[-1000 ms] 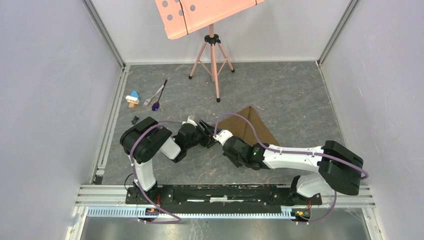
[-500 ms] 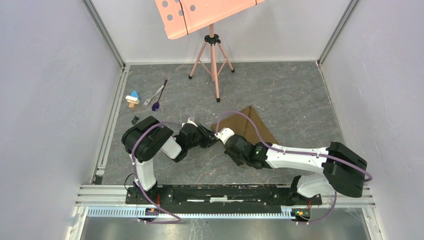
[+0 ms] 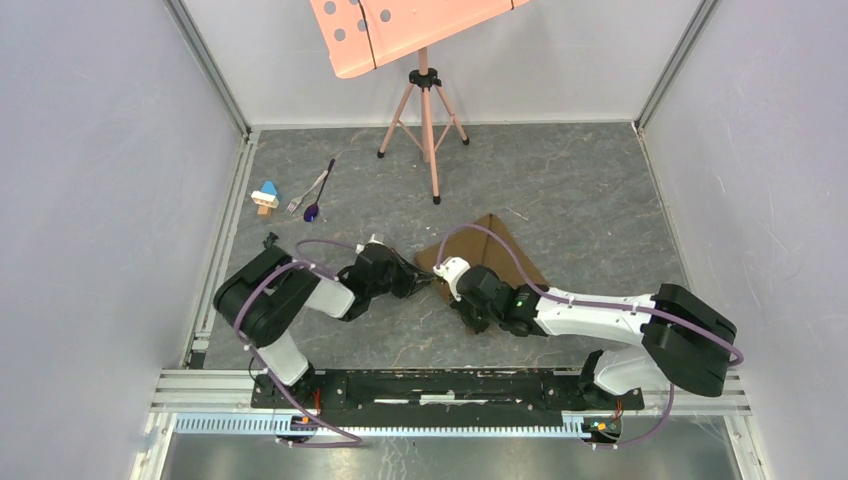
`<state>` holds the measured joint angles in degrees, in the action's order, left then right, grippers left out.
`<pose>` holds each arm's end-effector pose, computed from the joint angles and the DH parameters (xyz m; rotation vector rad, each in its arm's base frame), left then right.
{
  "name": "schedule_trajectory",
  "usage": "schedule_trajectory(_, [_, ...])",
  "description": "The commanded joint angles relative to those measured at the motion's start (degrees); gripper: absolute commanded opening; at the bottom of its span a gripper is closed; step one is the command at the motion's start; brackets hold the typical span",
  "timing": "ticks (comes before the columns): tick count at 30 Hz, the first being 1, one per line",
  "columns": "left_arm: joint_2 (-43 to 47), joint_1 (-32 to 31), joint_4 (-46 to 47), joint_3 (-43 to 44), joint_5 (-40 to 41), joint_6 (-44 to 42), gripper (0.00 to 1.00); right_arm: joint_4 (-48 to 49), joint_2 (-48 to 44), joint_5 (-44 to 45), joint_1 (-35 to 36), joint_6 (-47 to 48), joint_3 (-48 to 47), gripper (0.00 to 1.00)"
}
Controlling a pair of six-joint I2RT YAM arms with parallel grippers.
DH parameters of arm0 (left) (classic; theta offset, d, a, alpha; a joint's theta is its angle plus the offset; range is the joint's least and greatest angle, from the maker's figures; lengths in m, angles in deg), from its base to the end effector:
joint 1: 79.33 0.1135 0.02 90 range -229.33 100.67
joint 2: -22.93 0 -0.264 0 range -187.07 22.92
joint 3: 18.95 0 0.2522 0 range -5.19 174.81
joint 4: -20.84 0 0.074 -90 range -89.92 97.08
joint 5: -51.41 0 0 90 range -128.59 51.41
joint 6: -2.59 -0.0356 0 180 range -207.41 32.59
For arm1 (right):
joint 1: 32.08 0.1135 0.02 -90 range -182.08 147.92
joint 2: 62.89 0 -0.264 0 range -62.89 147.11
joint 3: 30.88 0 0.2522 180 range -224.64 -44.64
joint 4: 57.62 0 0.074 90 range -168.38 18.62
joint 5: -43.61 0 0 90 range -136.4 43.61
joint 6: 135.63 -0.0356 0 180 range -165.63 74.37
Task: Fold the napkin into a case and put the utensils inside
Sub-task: Pick up the upper triangle-folded napkin from the center of the board, then turn over the upper triangle folded napkin at the center of the board.
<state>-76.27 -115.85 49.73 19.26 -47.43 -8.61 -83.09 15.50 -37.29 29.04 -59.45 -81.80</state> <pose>0.2194 -0.1692 0.0955 -0.7818 2.3108 -1.2399 0.1288 0.2218 0.1687 -0.9465 2.3283 0.3536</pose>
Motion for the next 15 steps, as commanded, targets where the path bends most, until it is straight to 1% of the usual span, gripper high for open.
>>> schedule_trajectory(1, [10.11, 0.62, -16.16, 1.14, 4.93, -4.49, 0.02, 6.45, -2.75, -13.48, -2.9, -1.56, 3.03, 0.0])
schedule_trajectory(2, [12.81, 0.61, -20.42, 1.45, 5.99, -4.67, 0.02, 7.45, -3.02, -16.07, -3.25, -2.4, 3.08, 0.0])
schedule_trajectory(4, [19.68, 0.65, -32.01, 1.89, 8.48, -4.06, 0.02, 9.39, -2.76, -21.05, -3.29, -4.56, 2.46, 0.0])
schedule_trajectory(5, [24.03, 0.61, -37.76, 2.44, 10.22, -4.25, 0.02, 12.03, -2.31, -24.33, -3.29, -6.58, 2.6, 0.0])
schedule_trajectory(8, [37.64, 0.89, -62.84, 7.0, 17.83, -4.4, 0.02, 20.73, 0.15, -32.61, -2.76, -12.94, 2.35, 0.0])
schedule_trajectory(10, [45.86, 1.17, -75.86, 11.15, 22.52, -5.8, 0.02, 26.97, 2.37, -36.56, -1.13, -16.78, 0.43, 0.0])
schedule_trajectory(13, [56.22, 1.22, -94.37, 20.44, 31.57, -7.54, 0.02, 35.83, 5.71, -42.32, 1.59, -23.67, -4.5, 0.0])
schedule_trajectory(15, [60.16, 1.25, -103.26, 27.56, 36.74, -10.02, 0.02, 44.01, 7.4, -46.09, 2.72, -29.21, -6.33, 0.0])
